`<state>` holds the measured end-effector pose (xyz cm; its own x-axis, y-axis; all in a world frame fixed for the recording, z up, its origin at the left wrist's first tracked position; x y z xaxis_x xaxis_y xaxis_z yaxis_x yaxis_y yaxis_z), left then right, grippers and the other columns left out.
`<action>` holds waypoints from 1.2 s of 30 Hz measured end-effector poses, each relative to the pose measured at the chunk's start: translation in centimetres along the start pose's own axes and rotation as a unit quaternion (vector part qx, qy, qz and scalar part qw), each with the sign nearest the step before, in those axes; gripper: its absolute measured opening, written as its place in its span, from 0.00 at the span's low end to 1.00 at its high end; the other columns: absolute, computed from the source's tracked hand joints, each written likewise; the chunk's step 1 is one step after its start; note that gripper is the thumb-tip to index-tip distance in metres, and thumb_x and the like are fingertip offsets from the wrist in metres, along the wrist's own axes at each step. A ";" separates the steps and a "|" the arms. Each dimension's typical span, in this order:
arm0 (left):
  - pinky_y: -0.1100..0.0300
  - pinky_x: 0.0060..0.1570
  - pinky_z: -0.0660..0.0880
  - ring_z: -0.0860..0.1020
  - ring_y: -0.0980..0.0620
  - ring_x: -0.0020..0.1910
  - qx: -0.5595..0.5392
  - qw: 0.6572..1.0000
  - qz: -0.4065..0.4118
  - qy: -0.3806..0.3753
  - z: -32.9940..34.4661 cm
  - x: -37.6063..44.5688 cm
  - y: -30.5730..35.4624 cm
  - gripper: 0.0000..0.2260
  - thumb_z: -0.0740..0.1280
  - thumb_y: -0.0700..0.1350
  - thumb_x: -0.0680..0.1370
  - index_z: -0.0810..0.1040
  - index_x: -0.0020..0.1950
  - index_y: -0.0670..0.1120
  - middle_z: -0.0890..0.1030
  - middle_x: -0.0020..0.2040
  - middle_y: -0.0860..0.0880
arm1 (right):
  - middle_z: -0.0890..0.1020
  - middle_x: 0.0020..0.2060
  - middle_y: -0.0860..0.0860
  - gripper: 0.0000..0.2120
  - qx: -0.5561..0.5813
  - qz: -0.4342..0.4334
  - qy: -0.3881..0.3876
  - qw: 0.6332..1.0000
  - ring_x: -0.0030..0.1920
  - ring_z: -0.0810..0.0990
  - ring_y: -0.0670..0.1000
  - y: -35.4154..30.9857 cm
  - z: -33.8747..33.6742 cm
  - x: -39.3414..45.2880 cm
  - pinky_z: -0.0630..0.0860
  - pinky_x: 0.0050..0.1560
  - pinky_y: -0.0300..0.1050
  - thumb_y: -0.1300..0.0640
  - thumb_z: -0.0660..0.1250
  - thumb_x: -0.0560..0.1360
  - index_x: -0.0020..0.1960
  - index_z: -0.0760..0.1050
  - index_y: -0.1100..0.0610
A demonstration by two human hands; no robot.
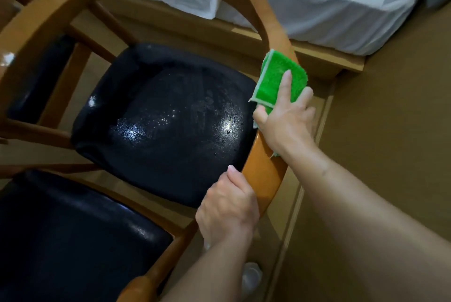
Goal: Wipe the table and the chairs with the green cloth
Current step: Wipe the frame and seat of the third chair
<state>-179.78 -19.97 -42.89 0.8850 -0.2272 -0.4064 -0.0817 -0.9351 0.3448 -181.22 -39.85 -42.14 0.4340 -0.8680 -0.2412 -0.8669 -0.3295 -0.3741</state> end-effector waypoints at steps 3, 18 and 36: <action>0.53 0.43 0.68 0.80 0.44 0.48 0.014 1.000 -0.010 -0.023 -0.1 -0.1 0.1 0.29 0.41 0.59 0.78 0.80 0.49 0.51 0.82 0.45 0.51 | 0.53 0.70 0.61 0.42 0.032 0.016 -0.014 0.999 0.55 0.69 0.65 0.9 1.1 -5.1 0.68 0.54 0.53 0.39 0.61 0.74 0.78 0.39 0.47; 0.54 0.41 0.67 0.80 0.48 0.45 0.029 0.999 -0.020 -0.031 -0.2 0.0 0.2 0.30 0.38 0.60 0.76 0.78 0.44 0.53 0.81 0.42 0.54 | 0.63 0.62 0.61 0.43 -0.010 0.051 0.054 0.997 0.55 0.69 0.64 -0.5 -0.4 0.5 0.60 0.44 0.51 0.44 0.69 0.68 0.75 0.48 0.47; 0.52 0.43 0.67 0.80 0.42 0.49 0.027 0.998 -0.026 -0.048 0.0 0.2 0.2 0.26 0.43 0.60 0.79 0.79 0.49 0.51 0.78 0.43 0.56 | 0.62 0.50 0.47 0.47 0.248 0.077 -0.006 0.966 0.43 0.69 0.47 2.7 2.0 -9.9 0.66 0.39 0.41 0.36 0.67 0.70 0.75 0.37 0.36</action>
<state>-179.62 -20.23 -42.90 0.8411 -0.1997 -0.5026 -0.0627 -0.9591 0.2762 -187.40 -31.40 -42.54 0.3145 -0.8871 -0.3380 -0.6989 0.0246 -0.7148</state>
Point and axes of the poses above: each hand's wrist, its own x-axis towards the middle knuckle, its own z-axis out of the palm, y = z × x, the point moved 7 cm from there along x, towards the middle knuckle
